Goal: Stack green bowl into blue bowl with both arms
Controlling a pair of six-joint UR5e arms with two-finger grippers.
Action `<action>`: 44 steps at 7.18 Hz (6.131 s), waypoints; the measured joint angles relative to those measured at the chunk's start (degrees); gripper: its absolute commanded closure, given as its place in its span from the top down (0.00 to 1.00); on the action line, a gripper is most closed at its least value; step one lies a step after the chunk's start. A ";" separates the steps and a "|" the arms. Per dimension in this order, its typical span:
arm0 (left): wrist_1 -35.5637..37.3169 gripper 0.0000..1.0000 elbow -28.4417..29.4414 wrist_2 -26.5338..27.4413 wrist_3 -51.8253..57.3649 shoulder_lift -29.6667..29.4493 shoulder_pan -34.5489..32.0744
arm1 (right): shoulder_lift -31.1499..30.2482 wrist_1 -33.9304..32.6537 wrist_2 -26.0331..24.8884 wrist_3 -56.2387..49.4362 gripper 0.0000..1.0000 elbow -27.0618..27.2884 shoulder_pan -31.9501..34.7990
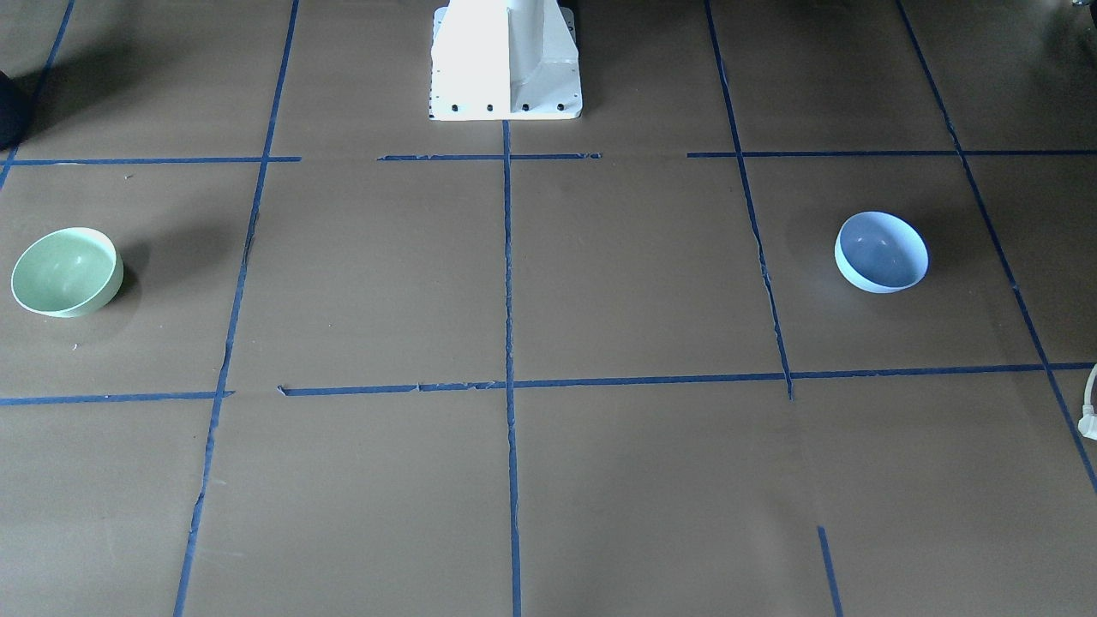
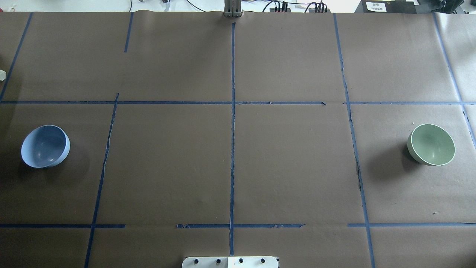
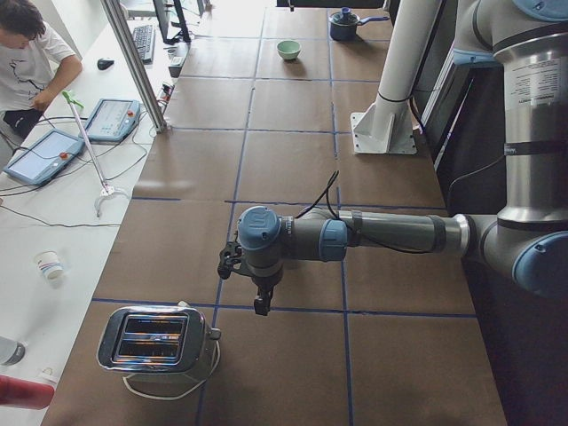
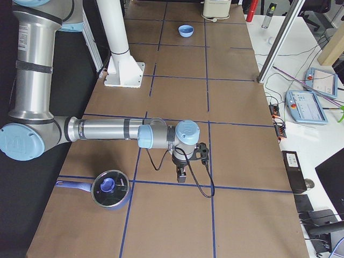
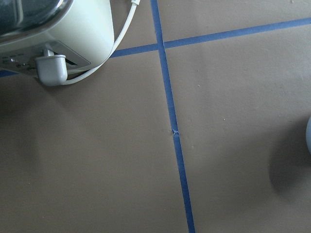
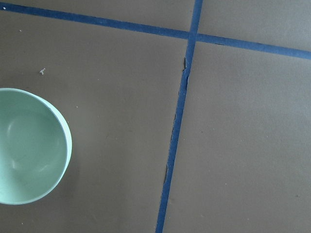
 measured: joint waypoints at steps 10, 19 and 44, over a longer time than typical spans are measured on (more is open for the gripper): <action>-12.15 1.00 1.50 -0.46 -6.48 -3.24 1.99 | 0.11 2.87 0.09 0.14 1.00 0.05 -1.29; -37.87 1.00 4.32 8.89 -55.58 -0.18 31.47 | 0.63 3.04 0.18 2.63 1.00 -0.03 -2.79; -5.60 1.00 5.39 20.77 -82.14 -46.25 55.59 | 2.14 3.08 0.89 2.60 1.00 0.25 -2.88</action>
